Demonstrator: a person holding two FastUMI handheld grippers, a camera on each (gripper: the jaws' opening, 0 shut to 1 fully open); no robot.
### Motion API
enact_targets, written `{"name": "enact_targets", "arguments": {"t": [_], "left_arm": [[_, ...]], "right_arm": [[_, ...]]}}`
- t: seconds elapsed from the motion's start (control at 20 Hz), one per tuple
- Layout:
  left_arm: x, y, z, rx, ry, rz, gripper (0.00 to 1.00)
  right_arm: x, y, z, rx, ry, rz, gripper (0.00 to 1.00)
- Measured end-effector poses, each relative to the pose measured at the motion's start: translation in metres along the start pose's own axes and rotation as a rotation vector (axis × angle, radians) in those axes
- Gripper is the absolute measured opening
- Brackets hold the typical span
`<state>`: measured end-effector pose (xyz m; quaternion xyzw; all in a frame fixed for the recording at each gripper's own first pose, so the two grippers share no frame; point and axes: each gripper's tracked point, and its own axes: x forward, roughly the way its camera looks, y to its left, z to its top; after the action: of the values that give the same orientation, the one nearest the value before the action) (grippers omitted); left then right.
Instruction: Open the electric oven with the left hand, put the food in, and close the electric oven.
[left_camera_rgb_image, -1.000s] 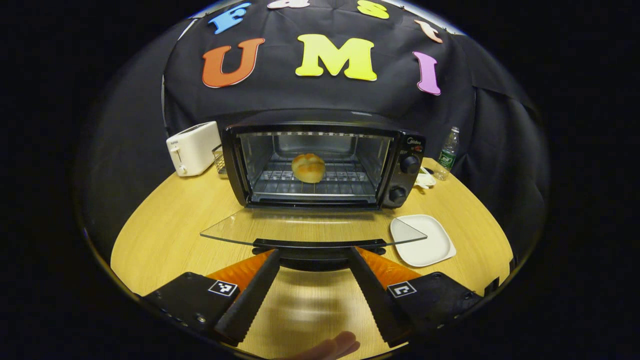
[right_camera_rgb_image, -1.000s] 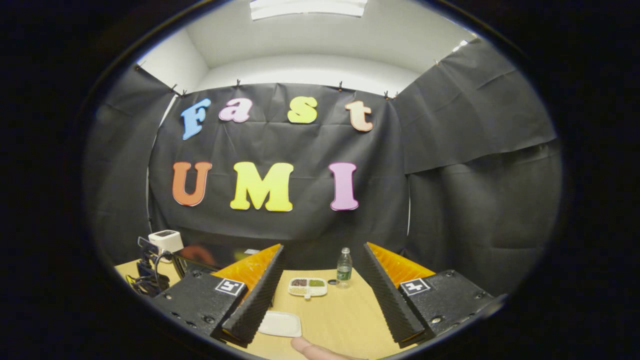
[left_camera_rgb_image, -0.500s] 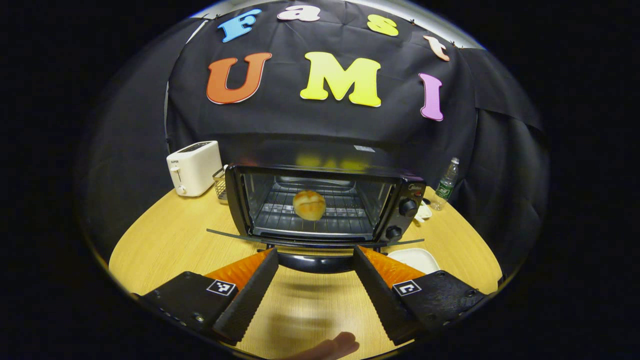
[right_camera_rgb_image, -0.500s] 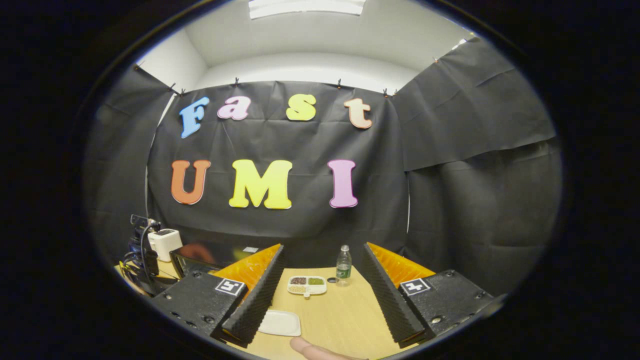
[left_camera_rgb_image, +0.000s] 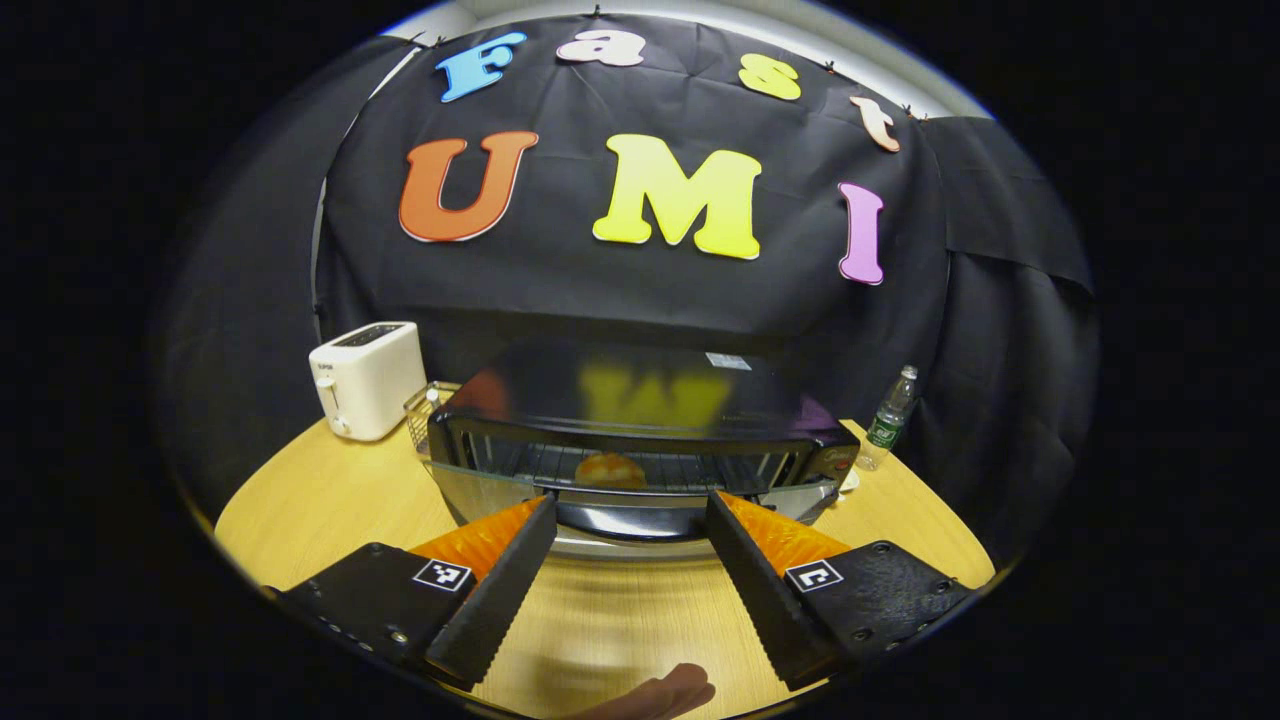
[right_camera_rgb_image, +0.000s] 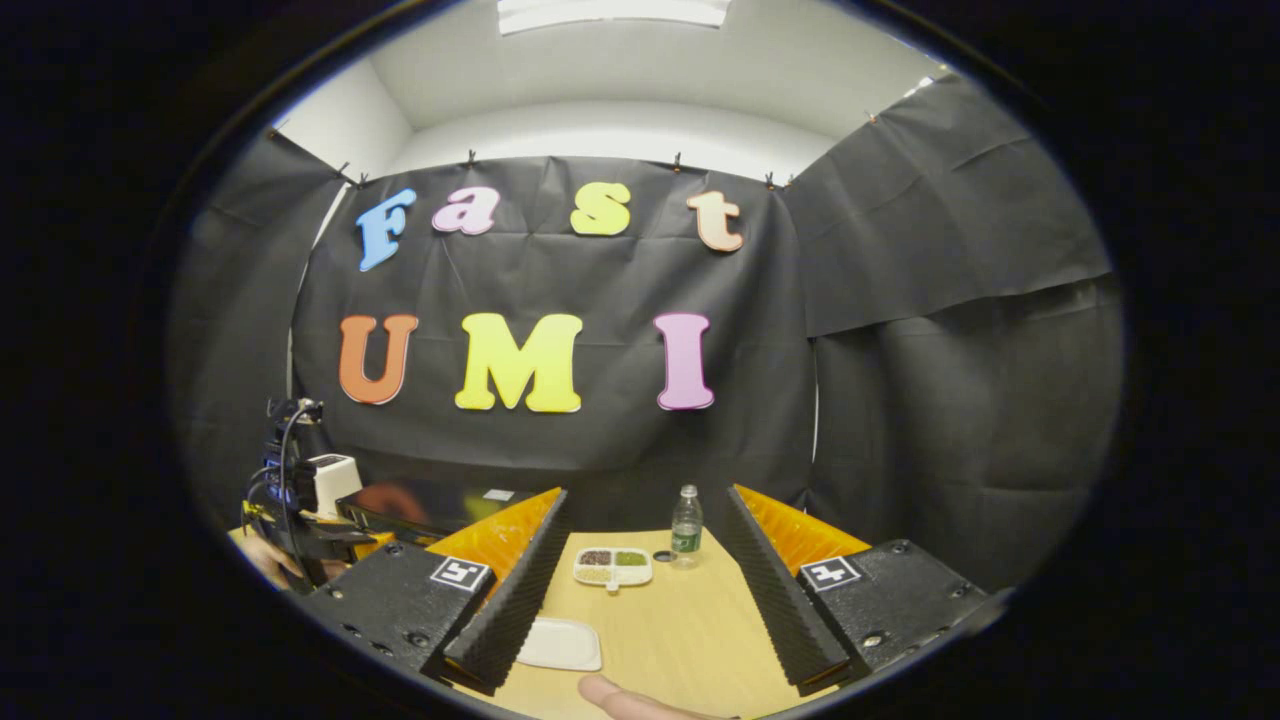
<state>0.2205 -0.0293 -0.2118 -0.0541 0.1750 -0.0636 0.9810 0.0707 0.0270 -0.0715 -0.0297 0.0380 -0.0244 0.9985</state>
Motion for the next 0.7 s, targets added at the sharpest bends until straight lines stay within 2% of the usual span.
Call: {"name": "enact_targets", "arguments": {"t": [0.15, 0.3, 0.55, 0.6, 0.7], "left_arm": [[0.011, 0.011, 0.01, -0.013, -0.01, 0.035, 0.99], [0.002, 0.015, 0.017, -0.033, -0.02, 0.039, 0.94], [-0.034, 0.018, 0.035, -0.014, -0.069, 0.044, 0.94], [-0.043, 0.016, 0.04, -0.004, -0.085, 0.044, 0.93], [-0.064, 0.012, 0.054, 0.013, -0.126, 0.043, 0.93]], "right_arm": [[-0.001, 0.002, -0.002, -0.001, 0.007, 0.0, 0.98], [-0.003, 0.002, -0.003, -0.001, 0.006, -0.001, 0.95], [-0.005, -0.003, -0.003, 0.009, 0.006, -0.01, 0.95], [-0.006, -0.003, -0.001, 0.01, 0.004, -0.01, 0.98], [-0.009, -0.005, 0.001, 0.009, 0.0, -0.011, 0.95]]}}
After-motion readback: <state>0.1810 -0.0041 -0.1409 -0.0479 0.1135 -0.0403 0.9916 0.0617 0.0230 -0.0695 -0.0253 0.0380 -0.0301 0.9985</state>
